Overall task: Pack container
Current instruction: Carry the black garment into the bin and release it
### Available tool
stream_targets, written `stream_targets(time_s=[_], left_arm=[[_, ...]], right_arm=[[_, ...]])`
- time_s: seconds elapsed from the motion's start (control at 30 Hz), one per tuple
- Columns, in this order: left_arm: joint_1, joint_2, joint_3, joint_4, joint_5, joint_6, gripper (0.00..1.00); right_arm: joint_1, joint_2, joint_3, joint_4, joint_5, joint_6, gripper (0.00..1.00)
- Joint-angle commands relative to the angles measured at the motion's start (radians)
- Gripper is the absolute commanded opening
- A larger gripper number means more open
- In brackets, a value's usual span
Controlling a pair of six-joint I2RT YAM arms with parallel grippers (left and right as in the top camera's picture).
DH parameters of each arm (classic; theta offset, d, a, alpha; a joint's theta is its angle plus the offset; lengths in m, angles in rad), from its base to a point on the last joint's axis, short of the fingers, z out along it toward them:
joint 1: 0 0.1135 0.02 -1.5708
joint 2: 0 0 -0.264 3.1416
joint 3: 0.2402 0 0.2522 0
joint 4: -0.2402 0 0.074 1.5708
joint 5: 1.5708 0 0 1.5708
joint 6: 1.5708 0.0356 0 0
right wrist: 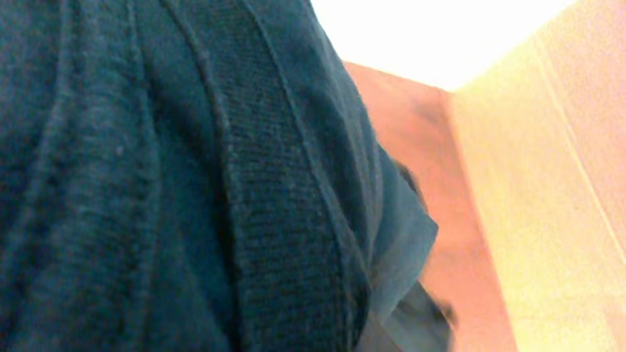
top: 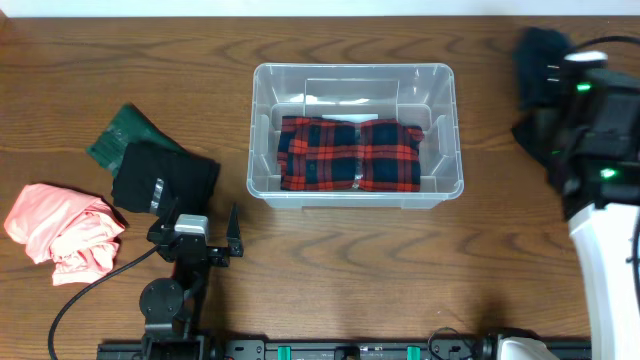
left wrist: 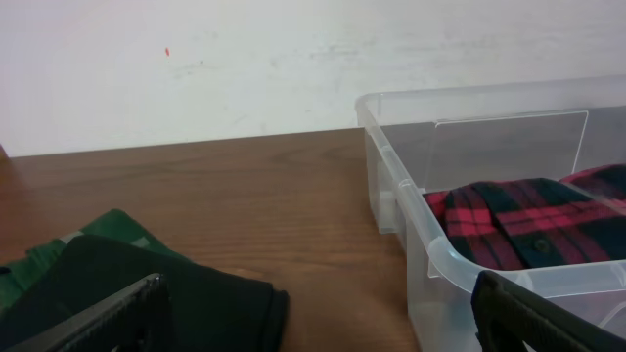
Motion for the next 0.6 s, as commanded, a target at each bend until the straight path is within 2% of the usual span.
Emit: stream_targets(time_s=[0.0,0.17,0.27,0.57], left_arm=[[-0.001,-0.005,-0.018,-0.033,0.007,0.021,0.98],[-0.001,-0.005,-0.018,-0.033,0.007,0.021,0.98],[-0.001,-0.005,-0.018,-0.033,0.007,0.021,0.98],[-0.001,-0.005,-0.018,-0.033,0.007,0.021,0.98]], right_arm=[[0.164,-0.024,0.003,0.014,-0.018,-0.023,0.01],[0.386,0.005,0.003,0.087,-0.021,-0.03,0.01],[0.488,0.061,0.003,0.182,-0.021,-0.085,0.01],[0.641,0.305,0.003,0.369,-0.071,-0.105,0.01]])
